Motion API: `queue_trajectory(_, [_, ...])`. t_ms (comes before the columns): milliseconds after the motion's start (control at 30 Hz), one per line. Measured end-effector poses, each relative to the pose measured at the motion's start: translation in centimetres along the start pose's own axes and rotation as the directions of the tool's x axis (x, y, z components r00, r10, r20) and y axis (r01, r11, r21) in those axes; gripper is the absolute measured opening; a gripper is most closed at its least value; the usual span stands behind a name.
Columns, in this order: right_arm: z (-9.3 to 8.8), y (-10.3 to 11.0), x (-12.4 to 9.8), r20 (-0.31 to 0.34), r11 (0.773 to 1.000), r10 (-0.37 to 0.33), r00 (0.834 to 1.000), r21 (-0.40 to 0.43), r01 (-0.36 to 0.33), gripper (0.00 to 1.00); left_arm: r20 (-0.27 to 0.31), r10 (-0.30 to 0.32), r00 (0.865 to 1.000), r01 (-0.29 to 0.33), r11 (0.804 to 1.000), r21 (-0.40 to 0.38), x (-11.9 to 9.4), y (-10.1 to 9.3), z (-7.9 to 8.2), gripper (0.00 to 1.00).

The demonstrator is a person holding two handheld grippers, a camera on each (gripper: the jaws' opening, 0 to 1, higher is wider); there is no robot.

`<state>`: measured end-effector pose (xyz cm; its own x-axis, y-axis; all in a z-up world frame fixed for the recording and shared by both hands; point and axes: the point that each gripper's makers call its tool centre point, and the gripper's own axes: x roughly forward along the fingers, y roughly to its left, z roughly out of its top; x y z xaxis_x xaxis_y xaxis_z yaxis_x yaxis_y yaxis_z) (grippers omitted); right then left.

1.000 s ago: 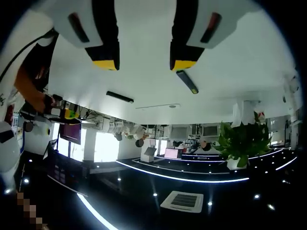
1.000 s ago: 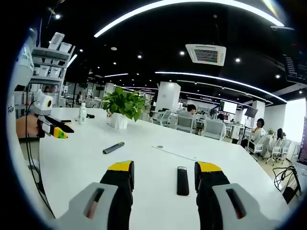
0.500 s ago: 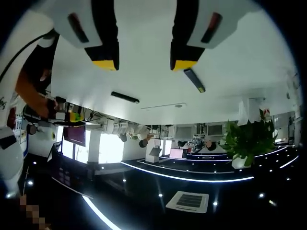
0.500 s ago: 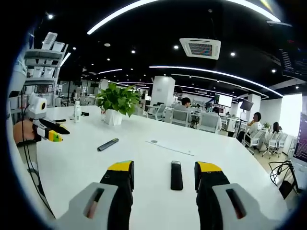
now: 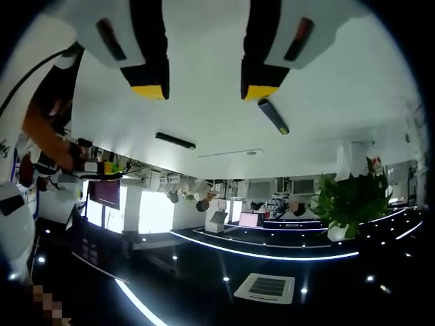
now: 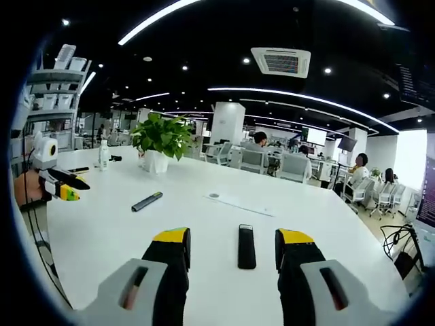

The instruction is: Pflip the remote and laser pointer to the front side, press the buttons, and align them neatly on the table

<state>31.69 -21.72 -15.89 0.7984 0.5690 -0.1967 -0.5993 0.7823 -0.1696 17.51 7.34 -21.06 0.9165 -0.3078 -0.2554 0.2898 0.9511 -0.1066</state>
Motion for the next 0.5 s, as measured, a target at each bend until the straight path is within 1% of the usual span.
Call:
queue_trajectory(133, [0.23, -0.66, 0.21, -0.006, 1.000, -0.013, 1.000, 0.006, 0.013, 0.53, -0.001, 0.001, 1.000, -0.001, 1.000, -0.003, 0.05, -0.03, -0.09, 0.43])
queue_trajectory(400, [0.42, -0.90, 0.32, -0.013, 1.000, -0.019, 1.000, 0.003, 0.019, 0.53, -0.005, -0.008, 1.000, 0.008, 1.000, -0.007, 0.33, -0.13, -0.28, 0.43])
queue_trajectory(500, [0.65, -0.92, 0.28, -0.013, 1.000, -0.023, 1.000, -0.002, 0.023, 0.53, -0.007, -0.021, 1.000, 0.021, 1.000, -0.009, 0.69, -0.25, -0.26, 0.43])
